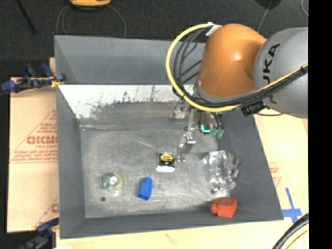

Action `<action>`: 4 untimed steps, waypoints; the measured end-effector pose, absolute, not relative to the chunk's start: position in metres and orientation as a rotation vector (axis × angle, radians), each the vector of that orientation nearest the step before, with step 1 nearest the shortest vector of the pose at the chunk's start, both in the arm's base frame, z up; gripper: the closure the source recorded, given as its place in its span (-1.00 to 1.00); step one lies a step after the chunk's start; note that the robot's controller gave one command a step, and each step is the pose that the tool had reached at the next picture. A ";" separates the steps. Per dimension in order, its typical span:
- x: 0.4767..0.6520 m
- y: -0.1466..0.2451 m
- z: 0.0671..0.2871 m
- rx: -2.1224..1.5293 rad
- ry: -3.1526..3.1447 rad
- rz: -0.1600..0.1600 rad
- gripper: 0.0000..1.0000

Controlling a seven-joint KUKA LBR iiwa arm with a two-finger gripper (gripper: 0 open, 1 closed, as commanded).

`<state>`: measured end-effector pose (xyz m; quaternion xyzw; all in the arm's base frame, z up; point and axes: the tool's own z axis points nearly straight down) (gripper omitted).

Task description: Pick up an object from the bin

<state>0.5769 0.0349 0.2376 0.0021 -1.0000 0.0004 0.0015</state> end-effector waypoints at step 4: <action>0.571 0.021 0.073 -0.311 -3.136 -0.005 -1.00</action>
Offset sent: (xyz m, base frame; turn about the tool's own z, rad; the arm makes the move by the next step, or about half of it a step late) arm 0.0011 -0.0218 -0.1676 -0.0741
